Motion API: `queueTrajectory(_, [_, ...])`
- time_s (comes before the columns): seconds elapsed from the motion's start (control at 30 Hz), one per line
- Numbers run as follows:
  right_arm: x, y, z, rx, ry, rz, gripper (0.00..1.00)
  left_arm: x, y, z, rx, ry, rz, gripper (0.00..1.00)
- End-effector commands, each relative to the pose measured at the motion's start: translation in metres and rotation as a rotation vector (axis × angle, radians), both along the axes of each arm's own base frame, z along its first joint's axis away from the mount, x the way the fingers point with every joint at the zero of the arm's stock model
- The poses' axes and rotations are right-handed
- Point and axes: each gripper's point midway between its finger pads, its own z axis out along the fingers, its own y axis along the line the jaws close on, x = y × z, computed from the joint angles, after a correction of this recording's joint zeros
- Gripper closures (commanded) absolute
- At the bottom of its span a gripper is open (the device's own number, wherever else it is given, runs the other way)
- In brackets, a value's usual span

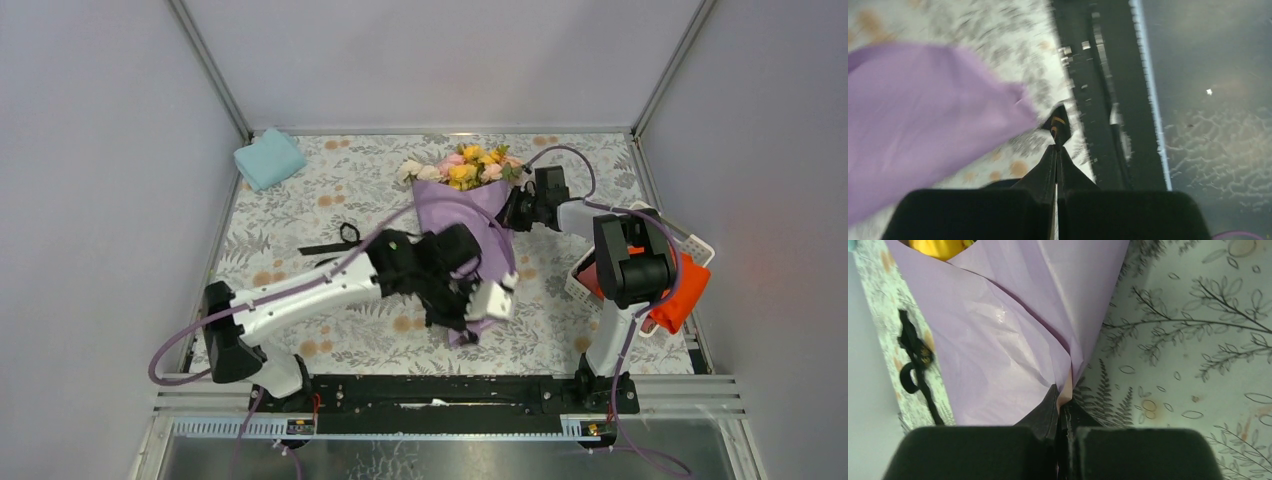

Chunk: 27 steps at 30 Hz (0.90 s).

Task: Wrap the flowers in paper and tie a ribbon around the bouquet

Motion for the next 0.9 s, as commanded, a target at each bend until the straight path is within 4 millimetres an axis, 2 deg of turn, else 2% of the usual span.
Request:
queueTrajectory(0.0, [0.030, 0.028, 0.045, 0.097, -0.101, -0.026, 1.00, -0.057, -0.023, 0.000, 0.002, -0.014, -0.215, 1.00])
queueTrajectory(0.13, [0.042, 0.038, 0.066, 0.160, -0.133, -0.067, 1.00, -0.074, -0.045, -0.030, 0.076, 0.009, -0.283, 1.00])
queueTrajectory(0.33, [0.049, 0.049, 0.087, 0.174, -0.160, -0.060, 1.00, -0.074, -0.072, -0.074, 0.145, -0.098, -0.309, 1.00])
queueTrajectory(0.5, [0.053, 0.055, 0.098, 0.205, -0.175, -0.067, 1.00, -0.046, -0.096, -0.098, 0.159, -0.249, -0.247, 1.00])
queueTrajectory(0.67, [0.054, 0.056, 0.101, 0.206, -0.177, -0.064, 1.00, -0.021, -0.096, -0.135, 0.246, -0.380, -0.252, 1.00])
queueTrajectory(0.87, [0.059, 0.058, 0.112, 0.205, -0.190, -0.048, 1.00, 0.029, -0.104, -0.146, 0.281, -0.652, -0.192, 1.00])
